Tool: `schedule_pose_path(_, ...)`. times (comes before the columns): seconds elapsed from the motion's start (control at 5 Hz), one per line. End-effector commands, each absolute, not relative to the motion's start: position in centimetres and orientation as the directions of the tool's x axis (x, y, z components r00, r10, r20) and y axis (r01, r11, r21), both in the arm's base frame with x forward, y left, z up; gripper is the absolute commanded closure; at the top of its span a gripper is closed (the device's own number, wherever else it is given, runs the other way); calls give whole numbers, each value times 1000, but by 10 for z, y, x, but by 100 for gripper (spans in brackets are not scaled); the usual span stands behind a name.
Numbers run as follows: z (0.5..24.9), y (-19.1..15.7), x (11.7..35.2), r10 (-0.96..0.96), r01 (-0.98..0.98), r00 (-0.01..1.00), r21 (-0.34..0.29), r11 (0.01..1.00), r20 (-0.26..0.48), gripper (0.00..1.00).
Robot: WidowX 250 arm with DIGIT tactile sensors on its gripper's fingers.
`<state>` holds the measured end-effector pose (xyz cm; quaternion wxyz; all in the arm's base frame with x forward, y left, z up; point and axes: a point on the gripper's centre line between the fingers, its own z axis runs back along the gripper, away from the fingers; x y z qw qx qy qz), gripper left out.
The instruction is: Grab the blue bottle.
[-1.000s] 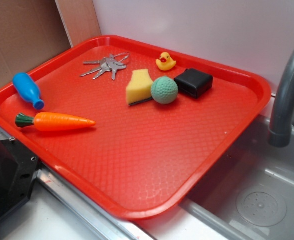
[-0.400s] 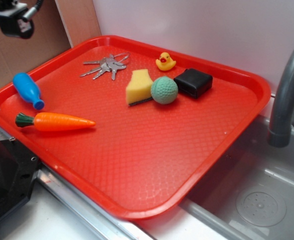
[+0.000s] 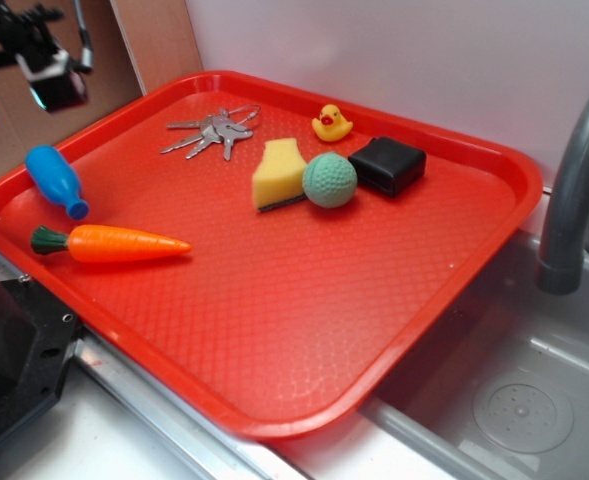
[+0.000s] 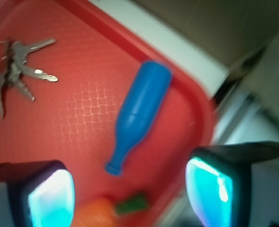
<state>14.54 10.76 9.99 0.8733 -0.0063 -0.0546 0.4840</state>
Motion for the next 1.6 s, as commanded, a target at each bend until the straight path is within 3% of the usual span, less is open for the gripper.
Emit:
schedule_pose_path(0.0, 43, 111, 158, 923, -925, 379, 17, 379, 73, 0)
schedule_pose_path(0.2, 30, 117, 156, 911, -914, 404, 81, 398, 80, 0)
schedule_pose_path(0.4, 31, 116, 155, 893, -895, 441, 109, 432, 87, 45)
schedule_pose_path(0.6, 60, 106, 157, 815, -825, 565, 92, 557, 129, 100)
schedule_pose_path(0.8, 108, 76, 168, 640, -675, 722, 63, 735, 261, 100)
schedule_pose_path(1.0, 161, 36, 161, 466, -470, 850, -46, 882, 245, 100)
schedule_pose_path(1.2, 212, 1, 148, 266, -268, 945, -14, 963, 189, 100)
schedule_pose_path(1.4, 252, -28, 143, 186, -178, 970, -63, 982, 155, 100)
